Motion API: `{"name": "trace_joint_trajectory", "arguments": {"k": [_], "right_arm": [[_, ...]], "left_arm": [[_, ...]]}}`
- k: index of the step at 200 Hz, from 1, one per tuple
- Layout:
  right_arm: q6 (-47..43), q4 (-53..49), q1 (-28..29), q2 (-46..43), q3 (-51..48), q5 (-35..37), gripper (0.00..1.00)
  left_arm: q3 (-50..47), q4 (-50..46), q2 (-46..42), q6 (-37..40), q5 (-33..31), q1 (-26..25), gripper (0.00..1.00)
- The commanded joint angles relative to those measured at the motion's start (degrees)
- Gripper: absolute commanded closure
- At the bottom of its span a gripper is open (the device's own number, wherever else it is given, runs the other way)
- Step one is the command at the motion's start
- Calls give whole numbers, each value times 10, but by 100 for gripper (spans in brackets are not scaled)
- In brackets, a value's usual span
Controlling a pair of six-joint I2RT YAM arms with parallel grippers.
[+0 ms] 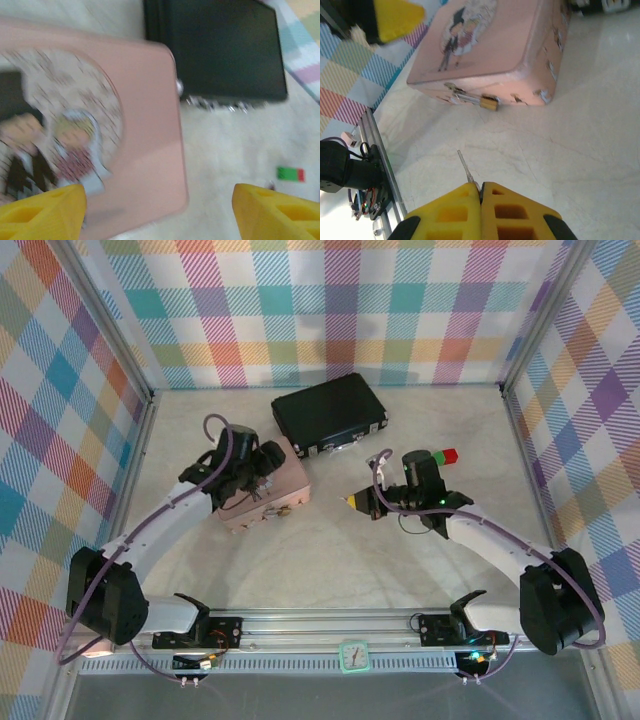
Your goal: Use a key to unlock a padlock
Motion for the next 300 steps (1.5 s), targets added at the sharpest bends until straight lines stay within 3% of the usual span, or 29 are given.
{"name": "trace_joint_trajectory", "arguments": {"k": [1,30,67,142,233,254,300], "right_arm": [[-83,3,22,-13,11,26,100],[-126,98,43,-29,-31,103,100],[-207,132,72,-20,-33,203,100],[-249,224,115,7,-43,310,100],[-276,284,129,34,-47,344,100],[-279,284,131,37,-46,340,100],[-286,277,133,28,-51,326,100]], "left_arm": [[-26,63,-5,-78,59,-47,24],[-23,107,-5,-130,56,-85,25],[-29,167,3,-191,56,-110,30],[-15,250,55,-294,80,-128,49],[-7,263,84,-316,87,-144,71],[-6,261,85,-316,82,-143,80],[-1,240,80,-297,53,-142,84]]}}
